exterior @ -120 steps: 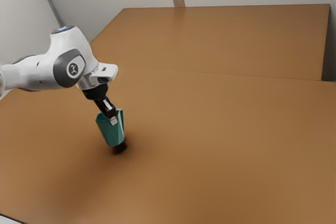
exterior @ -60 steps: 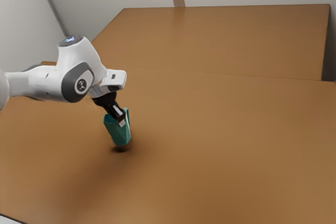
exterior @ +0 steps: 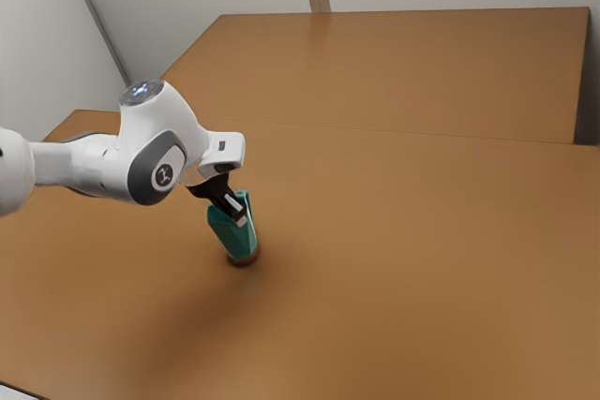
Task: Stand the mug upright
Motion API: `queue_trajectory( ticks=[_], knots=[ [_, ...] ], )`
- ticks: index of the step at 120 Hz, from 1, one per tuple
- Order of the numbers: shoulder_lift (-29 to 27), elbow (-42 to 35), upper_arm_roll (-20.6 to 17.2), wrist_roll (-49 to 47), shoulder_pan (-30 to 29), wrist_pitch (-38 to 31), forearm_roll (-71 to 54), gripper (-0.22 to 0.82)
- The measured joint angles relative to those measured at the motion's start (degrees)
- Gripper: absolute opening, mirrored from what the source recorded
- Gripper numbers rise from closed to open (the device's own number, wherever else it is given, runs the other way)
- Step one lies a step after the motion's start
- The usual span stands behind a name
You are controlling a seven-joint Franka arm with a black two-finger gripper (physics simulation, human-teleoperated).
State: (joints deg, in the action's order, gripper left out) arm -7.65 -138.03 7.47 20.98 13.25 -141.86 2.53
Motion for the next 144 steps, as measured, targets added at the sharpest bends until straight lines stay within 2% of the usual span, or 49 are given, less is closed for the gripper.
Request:
queue_trajectory(
  ticks=[16,27,82,120,130,144],
  knots=[
    [0.00,-0.13,0.00,-0.88,0.00,-1.15,0.03,-0.18],
    [-0.02,-0.15,0.00,-1.45,0.00,-1.54,0.14,-0.14],
    [-0.43,0.03,-0.09,-3.09,0.02,-1.69,0.28,0.16],
    [-1.83,1.04,-1.43,-3.81,-0.01,-1.50,0.50,0.23],
    [-2.29,3.80,-1.97,-4.25,0.04,0.38,0.52,0.26],
    [-1.36,11.63,-2.10,-5.34,-0.62,7.23,0.56,0.40]
  ],
)
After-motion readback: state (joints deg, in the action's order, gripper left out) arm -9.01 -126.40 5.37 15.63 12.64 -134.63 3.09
